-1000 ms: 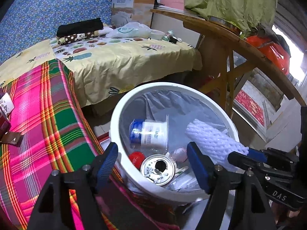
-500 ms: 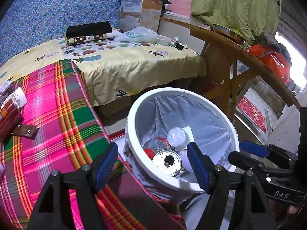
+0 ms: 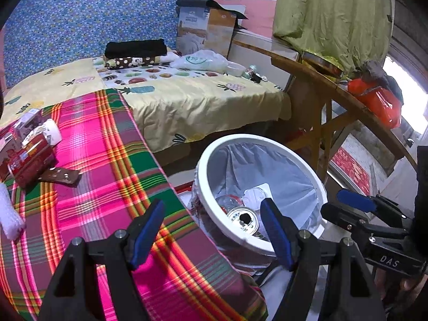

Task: Collect trash
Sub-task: 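Move both open grippers from the bin back over the table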

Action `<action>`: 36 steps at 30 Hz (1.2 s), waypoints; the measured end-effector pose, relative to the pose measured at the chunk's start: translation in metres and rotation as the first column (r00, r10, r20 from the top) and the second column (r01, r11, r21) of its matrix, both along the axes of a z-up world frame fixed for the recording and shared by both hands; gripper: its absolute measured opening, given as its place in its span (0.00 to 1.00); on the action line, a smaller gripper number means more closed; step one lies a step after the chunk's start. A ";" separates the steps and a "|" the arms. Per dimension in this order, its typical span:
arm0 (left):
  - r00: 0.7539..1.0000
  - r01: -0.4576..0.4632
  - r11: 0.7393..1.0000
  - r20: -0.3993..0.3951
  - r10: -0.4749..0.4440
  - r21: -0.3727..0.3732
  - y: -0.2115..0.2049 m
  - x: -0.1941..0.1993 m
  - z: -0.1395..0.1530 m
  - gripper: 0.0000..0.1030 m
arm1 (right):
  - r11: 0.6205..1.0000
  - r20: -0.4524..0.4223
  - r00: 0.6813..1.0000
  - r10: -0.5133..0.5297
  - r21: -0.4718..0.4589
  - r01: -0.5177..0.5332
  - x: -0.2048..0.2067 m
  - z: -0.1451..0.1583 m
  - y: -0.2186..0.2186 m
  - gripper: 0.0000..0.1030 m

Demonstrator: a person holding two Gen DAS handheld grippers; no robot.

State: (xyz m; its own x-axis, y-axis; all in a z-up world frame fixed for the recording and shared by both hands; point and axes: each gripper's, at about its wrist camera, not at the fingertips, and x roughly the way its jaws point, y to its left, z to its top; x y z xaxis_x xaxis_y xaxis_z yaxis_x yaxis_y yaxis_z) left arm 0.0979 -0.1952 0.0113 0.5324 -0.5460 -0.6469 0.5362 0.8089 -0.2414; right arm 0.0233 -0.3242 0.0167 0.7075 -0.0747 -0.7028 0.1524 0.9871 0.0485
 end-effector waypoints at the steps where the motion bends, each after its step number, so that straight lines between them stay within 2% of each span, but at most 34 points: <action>1: 1.000 -0.006 1.000 0.000 0.006 0.000 0.002 0.000 0.000 0.73 | 1.000 0.002 1.000 0.003 -0.002 -0.003 0.000 0.001 0.001 0.57; 10: 0.998 -0.059 0.998 -0.010 0.059 0.015 0.023 -0.008 -0.002 0.73 | 0.999 0.026 0.999 0.039 -0.010 -0.038 -0.001 0.007 0.016 0.57; 19: 0.991 -0.130 0.991 -0.035 0.132 0.035 0.053 -0.015 -0.012 0.65 | 0.995 0.017 0.995 0.094 0.022 -0.095 0.000 -0.002 0.036 0.57; 22: 0.985 -0.164 0.985 -0.050 0.166 0.042 0.065 -0.015 -0.017 0.65 | 0.995 0.021 0.995 0.099 0.026 -0.099 0.001 -0.004 0.043 0.57; 30: 0.970 -0.241 0.968 -0.023 0.243 0.068 0.095 -0.025 -0.023 0.65 | 0.982 0.019 0.985 0.172 0.072 -0.173 0.009 -0.006 0.059 0.57; 36: 0.947 -0.314 0.947 -0.047 0.317 0.067 0.122 -0.020 -0.026 0.65 | 0.969 0.030 0.972 0.233 0.079 -0.234 0.018 -0.004 0.074 0.57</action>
